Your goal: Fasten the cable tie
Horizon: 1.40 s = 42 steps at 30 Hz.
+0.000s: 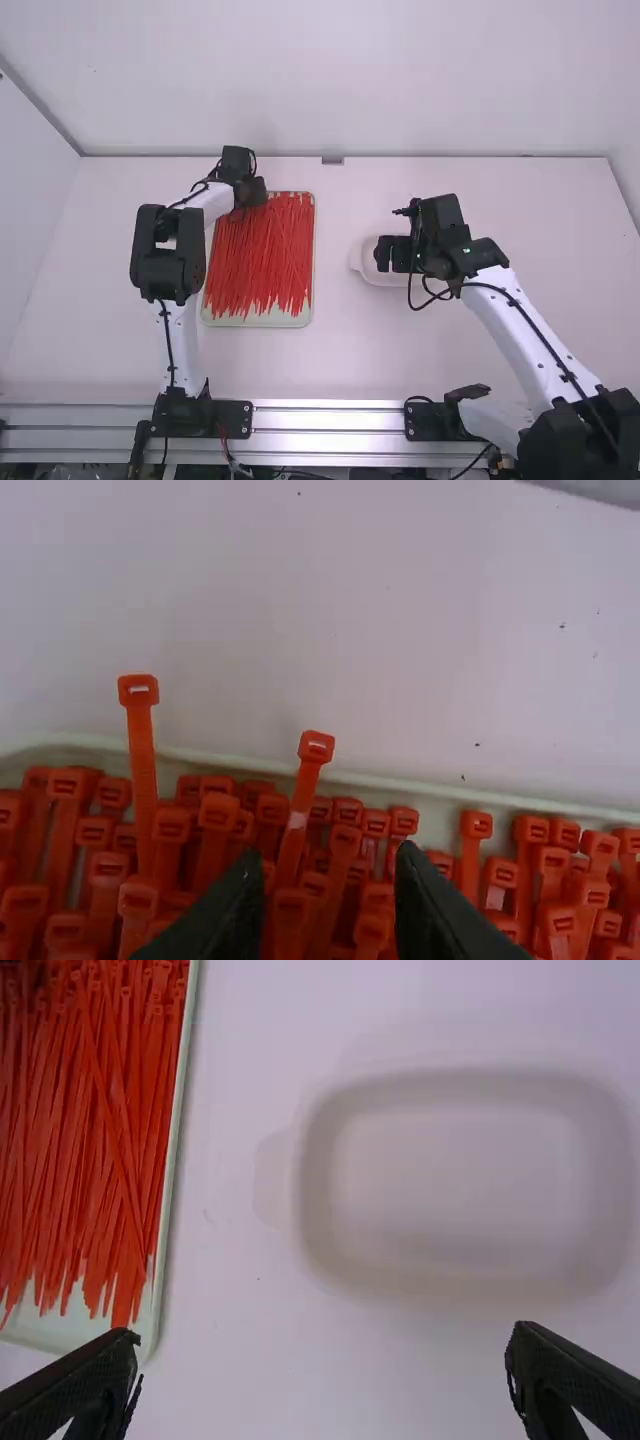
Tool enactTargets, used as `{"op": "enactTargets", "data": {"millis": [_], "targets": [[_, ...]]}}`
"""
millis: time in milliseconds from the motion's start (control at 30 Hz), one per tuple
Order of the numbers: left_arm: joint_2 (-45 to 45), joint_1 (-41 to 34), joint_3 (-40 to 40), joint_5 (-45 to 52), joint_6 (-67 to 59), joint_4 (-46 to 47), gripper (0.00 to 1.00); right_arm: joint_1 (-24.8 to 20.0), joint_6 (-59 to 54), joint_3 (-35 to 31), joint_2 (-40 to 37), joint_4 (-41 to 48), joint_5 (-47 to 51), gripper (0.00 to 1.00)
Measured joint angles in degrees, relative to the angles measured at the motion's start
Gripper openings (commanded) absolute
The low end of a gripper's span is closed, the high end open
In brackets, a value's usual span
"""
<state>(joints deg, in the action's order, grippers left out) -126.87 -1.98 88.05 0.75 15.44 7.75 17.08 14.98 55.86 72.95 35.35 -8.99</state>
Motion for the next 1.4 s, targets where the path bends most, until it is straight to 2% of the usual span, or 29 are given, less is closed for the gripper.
{"op": "enactTargets", "data": {"millis": [1067,1400], "targets": [[0.00,0.09,-2.47,-1.49,1.27,-1.55,0.25,-1.14,0.04,0.00,0.00,0.81,-0.04,0.99],[0.00,0.09,-2.47,-1.49,1.33,-1.38,0.09,-1.14,0.02,0.00,0.00,0.70,-0.04,0.98]]}}
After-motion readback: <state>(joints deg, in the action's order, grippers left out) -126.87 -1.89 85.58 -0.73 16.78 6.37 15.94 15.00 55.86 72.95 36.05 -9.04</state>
